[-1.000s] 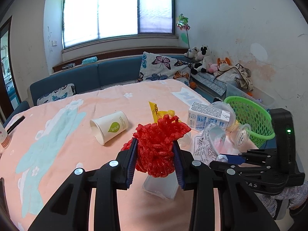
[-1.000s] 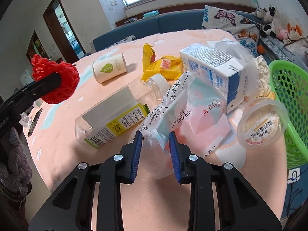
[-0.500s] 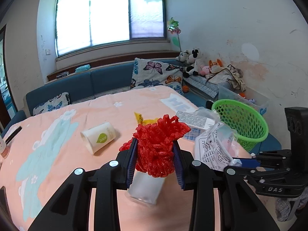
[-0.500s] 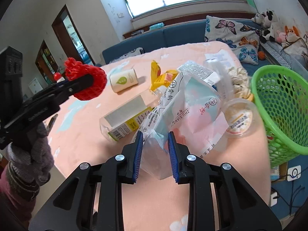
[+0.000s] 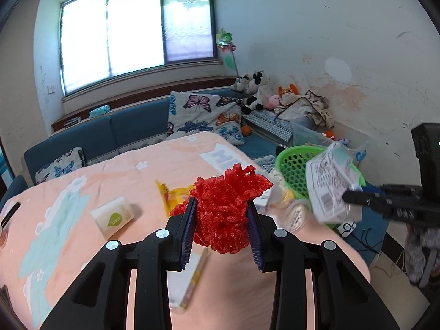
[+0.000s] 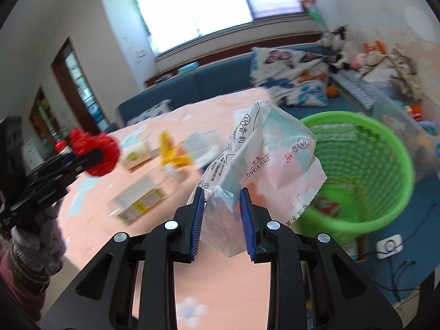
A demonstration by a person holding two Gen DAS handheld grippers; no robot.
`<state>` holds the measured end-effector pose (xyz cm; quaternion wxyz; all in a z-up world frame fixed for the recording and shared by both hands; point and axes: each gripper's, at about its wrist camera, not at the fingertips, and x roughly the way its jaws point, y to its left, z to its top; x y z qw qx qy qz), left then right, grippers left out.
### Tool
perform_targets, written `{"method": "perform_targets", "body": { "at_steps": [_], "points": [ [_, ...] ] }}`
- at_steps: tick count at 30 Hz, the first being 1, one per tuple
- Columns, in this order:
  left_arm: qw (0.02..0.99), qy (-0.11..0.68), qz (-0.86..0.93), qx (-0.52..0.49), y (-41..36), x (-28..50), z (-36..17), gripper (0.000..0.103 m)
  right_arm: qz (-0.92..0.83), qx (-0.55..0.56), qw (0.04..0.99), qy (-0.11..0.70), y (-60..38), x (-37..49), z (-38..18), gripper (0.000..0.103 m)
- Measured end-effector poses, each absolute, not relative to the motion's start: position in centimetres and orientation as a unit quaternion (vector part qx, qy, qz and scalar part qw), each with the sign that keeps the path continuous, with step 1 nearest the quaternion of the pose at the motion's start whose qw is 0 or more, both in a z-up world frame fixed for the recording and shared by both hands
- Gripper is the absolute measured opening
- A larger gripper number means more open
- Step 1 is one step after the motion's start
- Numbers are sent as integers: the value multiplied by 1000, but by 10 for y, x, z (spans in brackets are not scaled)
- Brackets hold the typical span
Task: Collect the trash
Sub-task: 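Drop the wrapper into the green basket with the right tool, then carry the red tinsel over the green basket with the left tool and release it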
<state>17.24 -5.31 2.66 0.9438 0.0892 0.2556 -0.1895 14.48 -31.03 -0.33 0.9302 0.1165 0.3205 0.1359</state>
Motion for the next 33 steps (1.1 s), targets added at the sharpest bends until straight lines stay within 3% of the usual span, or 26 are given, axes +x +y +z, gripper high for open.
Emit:
{"method": "perform_targets", "body": {
  "at_steps": [15,18,33],
  "points": [
    [935,248,-223,122,-123,198,39,34,19,123,923,365,-414,214,-49,30],
    [933,247,-230,127,-136,206,43,34,11,132,921,365,-421,217,-55,42],
    [909,263,-286,147,-219,242,38,34,-15,115,931,345,-440,186,-46,56]
  ]
}}
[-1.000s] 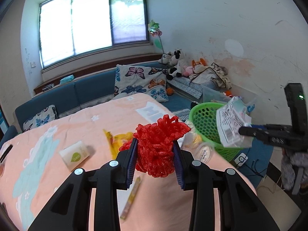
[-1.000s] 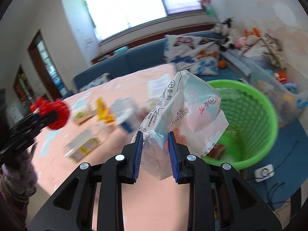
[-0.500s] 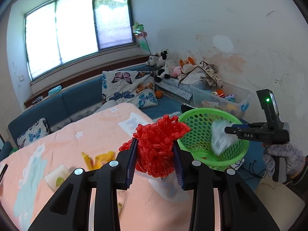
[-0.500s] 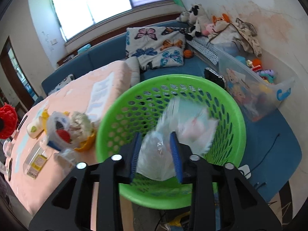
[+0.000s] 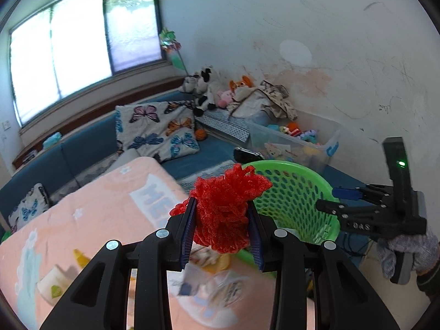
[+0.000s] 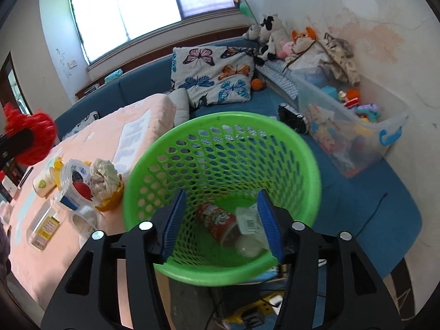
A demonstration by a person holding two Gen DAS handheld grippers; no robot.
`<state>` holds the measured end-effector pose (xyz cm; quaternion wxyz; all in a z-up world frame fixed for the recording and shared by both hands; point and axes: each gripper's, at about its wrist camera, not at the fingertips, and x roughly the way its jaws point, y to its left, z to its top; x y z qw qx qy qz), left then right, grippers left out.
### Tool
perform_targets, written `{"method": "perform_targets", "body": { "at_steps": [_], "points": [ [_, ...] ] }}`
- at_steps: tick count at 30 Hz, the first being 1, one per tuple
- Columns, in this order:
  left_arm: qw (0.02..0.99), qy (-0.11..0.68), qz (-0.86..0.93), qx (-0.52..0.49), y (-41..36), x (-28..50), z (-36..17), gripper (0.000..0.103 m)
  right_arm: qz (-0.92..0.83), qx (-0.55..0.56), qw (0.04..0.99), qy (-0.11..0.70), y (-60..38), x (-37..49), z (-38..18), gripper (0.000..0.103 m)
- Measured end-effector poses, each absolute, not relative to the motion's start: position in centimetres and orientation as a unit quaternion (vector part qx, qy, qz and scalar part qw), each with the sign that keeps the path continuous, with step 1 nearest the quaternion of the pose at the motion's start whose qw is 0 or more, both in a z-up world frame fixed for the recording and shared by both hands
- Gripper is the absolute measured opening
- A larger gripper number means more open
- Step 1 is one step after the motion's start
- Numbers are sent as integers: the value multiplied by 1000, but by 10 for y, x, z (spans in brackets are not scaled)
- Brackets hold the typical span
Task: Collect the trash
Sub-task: 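Carry the red tinsel over the green basket with the left tool and release it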
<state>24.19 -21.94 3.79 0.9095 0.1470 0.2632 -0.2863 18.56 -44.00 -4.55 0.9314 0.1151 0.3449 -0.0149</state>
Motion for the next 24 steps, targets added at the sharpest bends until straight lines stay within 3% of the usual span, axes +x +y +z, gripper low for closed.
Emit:
{"method": "perform_targets", "body": {
  "at_steps": [8,20,24],
  "points": [
    [889,300,-307,159,-267,266,15,36,-24,132,930,343,-451,159,-50,57],
    [882,308,-309,178,-299,272,5,71,-21,131,931,341,-451,145,-50,58],
    [883,302,-313,176,-295,269,8,72,-19,131,931,340,-449,143,-48,59]
  ]
}}
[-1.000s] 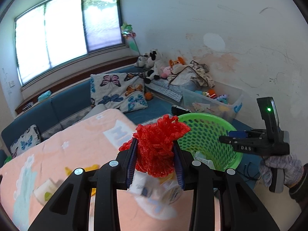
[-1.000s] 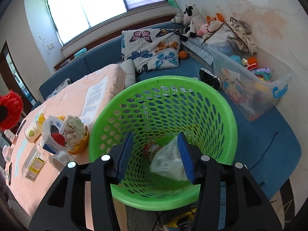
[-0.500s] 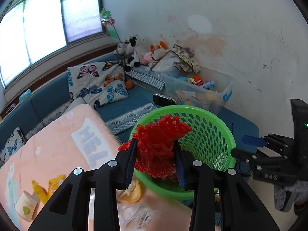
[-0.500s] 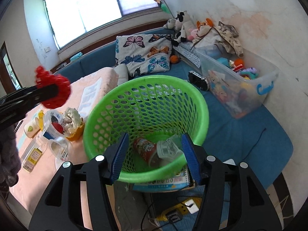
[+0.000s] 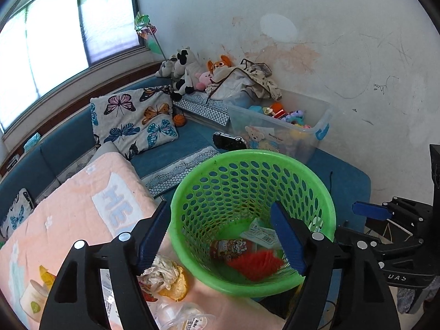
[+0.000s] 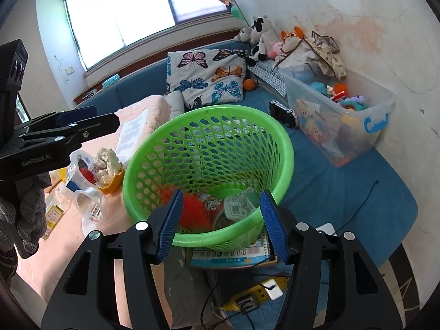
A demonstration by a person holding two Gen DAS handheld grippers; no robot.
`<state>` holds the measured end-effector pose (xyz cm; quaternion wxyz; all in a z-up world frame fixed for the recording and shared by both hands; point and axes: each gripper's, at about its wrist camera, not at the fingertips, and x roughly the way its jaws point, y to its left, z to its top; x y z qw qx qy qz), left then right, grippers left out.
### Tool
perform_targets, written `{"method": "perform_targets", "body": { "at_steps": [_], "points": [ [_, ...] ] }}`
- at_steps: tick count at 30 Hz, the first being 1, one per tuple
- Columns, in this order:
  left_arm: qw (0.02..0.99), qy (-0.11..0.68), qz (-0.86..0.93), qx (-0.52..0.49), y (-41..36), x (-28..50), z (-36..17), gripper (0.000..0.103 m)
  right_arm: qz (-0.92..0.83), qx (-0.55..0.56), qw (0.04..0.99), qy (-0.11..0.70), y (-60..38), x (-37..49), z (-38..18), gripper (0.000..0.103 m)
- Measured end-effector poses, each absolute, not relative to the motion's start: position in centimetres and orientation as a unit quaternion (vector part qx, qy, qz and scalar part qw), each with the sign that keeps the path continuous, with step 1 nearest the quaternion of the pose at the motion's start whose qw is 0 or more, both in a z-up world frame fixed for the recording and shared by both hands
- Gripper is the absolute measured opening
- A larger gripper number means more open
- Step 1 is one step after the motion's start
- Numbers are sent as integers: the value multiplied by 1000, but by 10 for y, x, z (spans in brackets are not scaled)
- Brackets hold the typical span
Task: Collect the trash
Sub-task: 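Carry the red tinsel over the green basket with the left tool and release it, then move both tools back over the table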
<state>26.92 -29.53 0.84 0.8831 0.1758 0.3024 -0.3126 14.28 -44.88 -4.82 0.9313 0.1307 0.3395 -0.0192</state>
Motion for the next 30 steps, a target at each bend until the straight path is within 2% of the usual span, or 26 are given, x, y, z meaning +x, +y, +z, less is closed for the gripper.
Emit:
{"method": "perform_targets", "body": {
  "at_steps": [12,19,30],
  "points": [
    [899,294,-295,140,-242,245,23,72,3,121,937,327,-426,134,-33,62],
    [912,294,-262,117,-186,226,24,72,30,110,940,320,-400,133,-24,68],
    [931,302,-188,77,-84,209,14,72,77,82,936,335,-339,146,-28,72]
  ]
}}
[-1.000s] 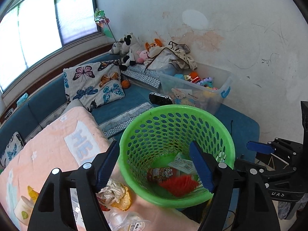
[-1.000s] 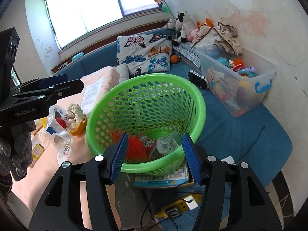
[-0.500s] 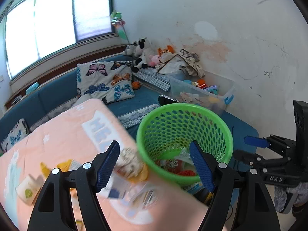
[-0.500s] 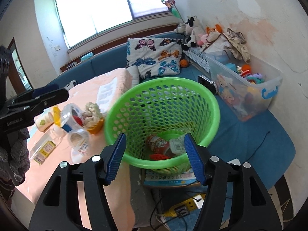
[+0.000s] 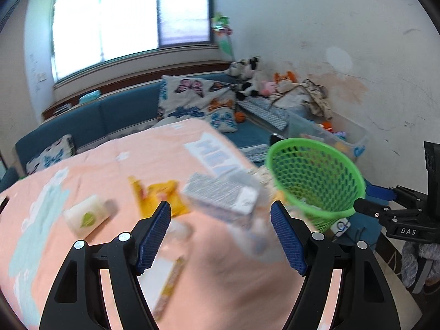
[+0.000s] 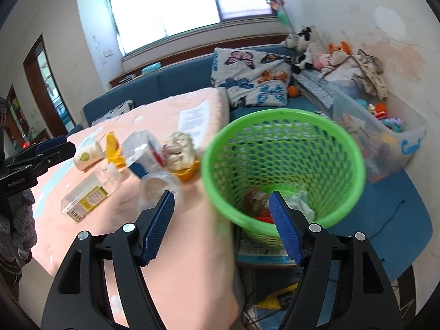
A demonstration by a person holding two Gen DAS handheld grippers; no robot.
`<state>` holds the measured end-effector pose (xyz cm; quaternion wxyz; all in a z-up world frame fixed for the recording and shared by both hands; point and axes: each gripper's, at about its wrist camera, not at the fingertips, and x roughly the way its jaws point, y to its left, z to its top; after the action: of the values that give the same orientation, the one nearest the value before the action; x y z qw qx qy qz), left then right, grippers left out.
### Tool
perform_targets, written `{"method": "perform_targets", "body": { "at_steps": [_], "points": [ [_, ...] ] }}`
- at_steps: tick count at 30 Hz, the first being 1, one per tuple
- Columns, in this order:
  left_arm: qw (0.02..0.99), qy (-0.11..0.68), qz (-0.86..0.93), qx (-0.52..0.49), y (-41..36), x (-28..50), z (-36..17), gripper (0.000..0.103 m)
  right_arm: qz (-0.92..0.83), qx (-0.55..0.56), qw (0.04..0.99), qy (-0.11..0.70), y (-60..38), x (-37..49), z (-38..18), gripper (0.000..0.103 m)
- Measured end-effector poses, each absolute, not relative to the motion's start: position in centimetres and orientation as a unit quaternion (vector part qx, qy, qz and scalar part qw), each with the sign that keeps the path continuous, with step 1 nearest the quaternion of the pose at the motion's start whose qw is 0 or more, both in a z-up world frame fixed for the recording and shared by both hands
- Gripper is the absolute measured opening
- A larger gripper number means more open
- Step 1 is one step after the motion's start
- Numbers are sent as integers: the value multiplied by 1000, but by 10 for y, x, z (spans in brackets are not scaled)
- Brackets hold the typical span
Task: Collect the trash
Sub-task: 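Move both tools back over the table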
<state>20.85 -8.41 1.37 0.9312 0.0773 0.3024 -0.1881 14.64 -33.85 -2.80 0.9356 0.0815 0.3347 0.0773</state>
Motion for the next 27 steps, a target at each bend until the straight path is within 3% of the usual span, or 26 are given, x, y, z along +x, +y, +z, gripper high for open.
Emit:
{"method": "perform_targets", "body": {
  "at_steps": [27],
  "points": [
    [940,318,-116,38,26,186,-21,72,68,34,914,399,-241,222,-81,76]
  ]
}}
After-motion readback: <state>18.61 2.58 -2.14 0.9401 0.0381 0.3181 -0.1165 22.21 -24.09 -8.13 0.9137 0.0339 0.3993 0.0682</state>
